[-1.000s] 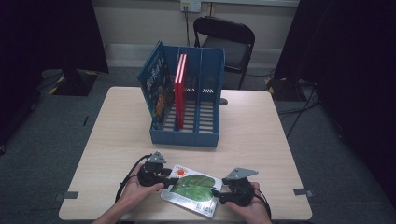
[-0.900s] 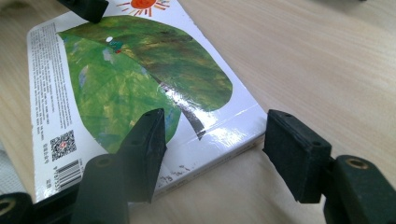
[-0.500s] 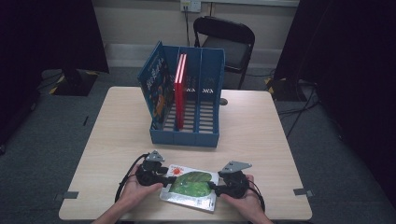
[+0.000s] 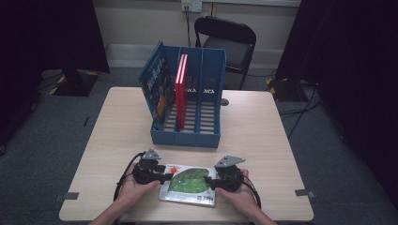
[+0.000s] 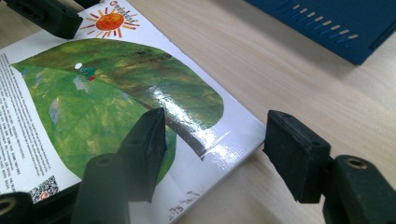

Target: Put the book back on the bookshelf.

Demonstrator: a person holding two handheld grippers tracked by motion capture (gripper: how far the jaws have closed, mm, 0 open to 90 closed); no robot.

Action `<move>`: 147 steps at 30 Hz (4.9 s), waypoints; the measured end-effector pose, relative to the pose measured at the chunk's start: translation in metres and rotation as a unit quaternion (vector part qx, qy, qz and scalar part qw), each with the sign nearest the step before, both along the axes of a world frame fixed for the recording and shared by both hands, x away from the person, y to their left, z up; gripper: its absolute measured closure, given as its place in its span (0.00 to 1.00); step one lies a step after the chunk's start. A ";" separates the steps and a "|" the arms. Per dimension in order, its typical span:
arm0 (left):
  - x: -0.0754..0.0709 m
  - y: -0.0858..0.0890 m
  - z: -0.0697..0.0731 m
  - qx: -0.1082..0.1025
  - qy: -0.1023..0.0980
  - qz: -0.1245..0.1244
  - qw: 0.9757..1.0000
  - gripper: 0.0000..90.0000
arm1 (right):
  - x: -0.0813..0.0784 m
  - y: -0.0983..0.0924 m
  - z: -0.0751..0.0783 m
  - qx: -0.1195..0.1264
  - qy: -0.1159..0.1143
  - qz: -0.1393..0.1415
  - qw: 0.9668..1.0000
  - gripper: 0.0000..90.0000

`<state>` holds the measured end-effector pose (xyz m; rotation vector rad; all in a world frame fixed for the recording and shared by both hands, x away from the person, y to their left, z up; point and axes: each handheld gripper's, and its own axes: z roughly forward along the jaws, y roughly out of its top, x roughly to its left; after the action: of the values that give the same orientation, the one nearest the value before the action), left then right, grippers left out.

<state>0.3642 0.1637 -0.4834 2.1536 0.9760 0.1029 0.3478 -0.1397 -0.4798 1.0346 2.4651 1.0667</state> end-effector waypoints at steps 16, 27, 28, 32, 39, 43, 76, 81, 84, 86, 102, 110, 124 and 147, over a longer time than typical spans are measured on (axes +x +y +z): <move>0.001 0.006 -0.002 -0.015 0.013 0.010 1.000 0.51 | 0.009 0.002 -0.001 0.002 0.006 0.019 1.000 0.39; 0.002 -0.002 -0.004 -0.011 -0.003 0.018 1.000 0.38 | -0.006 -0.001 -0.004 0.015 0.019 0.042 0.999 0.29; 0.002 -0.003 -0.004 -0.005 -0.008 0.016 1.000 0.38 | -0.006 -0.001 -0.004 0.016 0.021 0.043 0.999 0.28; 0.002 -0.006 -0.006 -0.001 -0.023 0.012 1.000 0.31 | -0.005 -0.001 -0.004 0.016 0.022 0.043 0.999 0.27; 0.005 -0.007 -0.007 -0.007 -0.028 0.017 0.999 0.30 | -0.005 -0.001 -0.005 0.018 0.023 0.043 0.999 0.27; 0.005 -0.007 -0.006 -0.014 -0.016 0.024 0.999 0.32 | -0.007 0.000 -0.004 0.015 0.019 0.041 0.999 0.27; 0.010 0.002 -0.001 -0.115 0.041 0.055 0.991 0.39 | -0.036 -0.013 0.002 -0.002 0.044 0.069 0.997 0.21; 0.013 0.004 -0.004 -0.085 0.028 0.064 0.994 0.37 | -0.038 -0.009 -0.001 -0.001 0.049 0.080 0.996 0.20; 0.014 0.002 -0.007 -0.076 0.033 0.058 0.995 0.35 | -0.039 -0.007 -0.002 0.001 0.055 0.083 0.995 0.19; 0.013 0.001 -0.007 -0.074 0.032 0.055 0.995 0.35 | -0.040 -0.007 -0.002 0.000 0.053 0.082 0.995 0.19; 0.014 0.004 -0.004 -0.102 0.044 0.052 0.992 0.41 | -0.044 0.007 -0.002 -0.029 0.020 0.086 0.996 0.10; 0.013 0.007 0.001 -0.121 0.044 0.057 0.990 0.42 | -0.045 0.008 -0.002 -0.032 0.017 0.084 0.996 0.09; 0.010 0.012 0.005 -0.139 0.050 0.057 0.987 0.41 | -0.044 0.008 -0.003 -0.027 0.016 0.086 0.996 0.07; 0.012 0.016 0.009 -0.174 0.060 0.064 0.981 0.41 | -0.047 0.009 -0.005 -0.035 0.004 0.093 0.995 0.06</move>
<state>0.3758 0.1801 -0.4746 1.7913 1.1121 -0.1286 0.3005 -0.1306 -0.4849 0.8036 2.6257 1.0222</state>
